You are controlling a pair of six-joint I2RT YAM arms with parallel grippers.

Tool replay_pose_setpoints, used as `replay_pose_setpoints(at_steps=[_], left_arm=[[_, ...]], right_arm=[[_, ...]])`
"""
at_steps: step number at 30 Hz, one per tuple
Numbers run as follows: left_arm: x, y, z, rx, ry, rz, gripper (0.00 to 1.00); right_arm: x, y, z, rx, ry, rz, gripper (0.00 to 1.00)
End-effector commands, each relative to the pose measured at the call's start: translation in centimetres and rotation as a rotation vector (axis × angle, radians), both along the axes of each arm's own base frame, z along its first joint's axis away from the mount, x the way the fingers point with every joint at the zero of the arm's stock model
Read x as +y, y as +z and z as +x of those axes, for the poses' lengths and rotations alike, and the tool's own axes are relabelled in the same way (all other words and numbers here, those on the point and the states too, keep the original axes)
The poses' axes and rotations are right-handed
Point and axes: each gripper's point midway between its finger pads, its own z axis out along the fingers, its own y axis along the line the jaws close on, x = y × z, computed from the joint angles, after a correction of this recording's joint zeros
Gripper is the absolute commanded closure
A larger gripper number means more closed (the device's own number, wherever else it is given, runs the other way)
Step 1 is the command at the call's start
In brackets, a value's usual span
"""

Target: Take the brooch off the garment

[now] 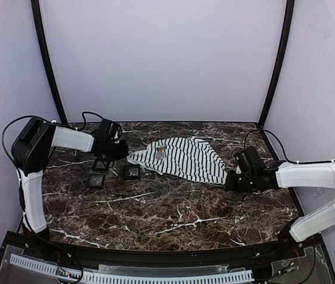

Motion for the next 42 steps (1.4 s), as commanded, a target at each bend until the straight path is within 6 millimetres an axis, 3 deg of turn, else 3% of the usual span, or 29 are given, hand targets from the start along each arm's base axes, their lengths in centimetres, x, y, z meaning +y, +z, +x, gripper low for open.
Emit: replay_pose_setpoints(at_steps=[1, 7, 13, 16, 17, 19, 20, 21, 25, 30, 32, 35, 39, 42], left_arm=[[-2.1, 3.8, 1.9, -0.101, -0.082, -0.105, 0.99], [-2.8, 9.2, 3.9, -0.215, -0.124, -0.143, 0.99], [-2.5, 17.2, 4.2, -0.350, -0.160, -0.208, 0.99], [-2.8, 22.5, 2.4, -0.421, -0.227, -0.239, 0.99], [-2.9, 23.5, 1.9, -0.432, -0.242, -0.247, 0.99], [-2.8, 27.5, -0.1, -0.490, -0.280, -0.282, 0.99], [-2.9, 28.2, -0.9, -0.492, -0.300, -0.301, 0.99], [-2.6, 30.3, -2.0, -0.524, -0.307, -0.317, 0.99], [-2.2, 35.2, -6.0, -0.550, -0.364, -0.377, 0.99], [-1.1, 39.8, -10.7, -0.588, -0.389, -0.450, 0.99], [-0.6, 40.0, -11.6, -0.589, -0.371, -0.464, 0.99], [-0.2, 38.9, -11.5, -0.569, -0.332, -0.471, 0.99], [-0.8, 36.0, -9.7, -0.504, -0.316, -0.461, 0.99], [-1.9, 33.3, -7.2, -0.435, -0.316, -0.441, 0.99]], right_arm=[[0.4, 2.8, 1.6, -0.099, -0.023, 0.023, 0.96], [-0.7, 6.2, 4.6, -0.177, -0.064, -0.061, 1.00], [-2.3, 14.2, 6.9, -0.329, -0.083, -0.091, 1.00], [-3.1, 19.1, 6.5, -0.414, -0.070, -0.107, 1.00], [-3.4, 20.8, 6.1, -0.445, -0.066, -0.114, 1.00], [-4.1, 23.7, 5.2, -0.495, -0.047, -0.132, 1.00], [-4.3, 25.3, 4.6, -0.531, -0.035, -0.129, 1.00], [-4.5, 26.7, 3.9, -0.558, -0.012, -0.133, 1.00], [-4.3, 33.1, 0.5, -0.699, 0.094, -0.054, 1.00], [-5.2, 37.7, -2.4, -0.800, 0.113, 0.004, 1.00], [-5.9, 38.3, -2.6, -0.821, 0.080, 0.006, 1.00], [-6.3, 37.2, -1.5, -0.802, 0.030, -0.024, 1.00], [-6.4, 33.8, 1.6, -0.714, -0.055, -0.093, 1.00], [-5.7, 32.6, 3.7, -0.687, -0.070, -0.111, 1.00]])
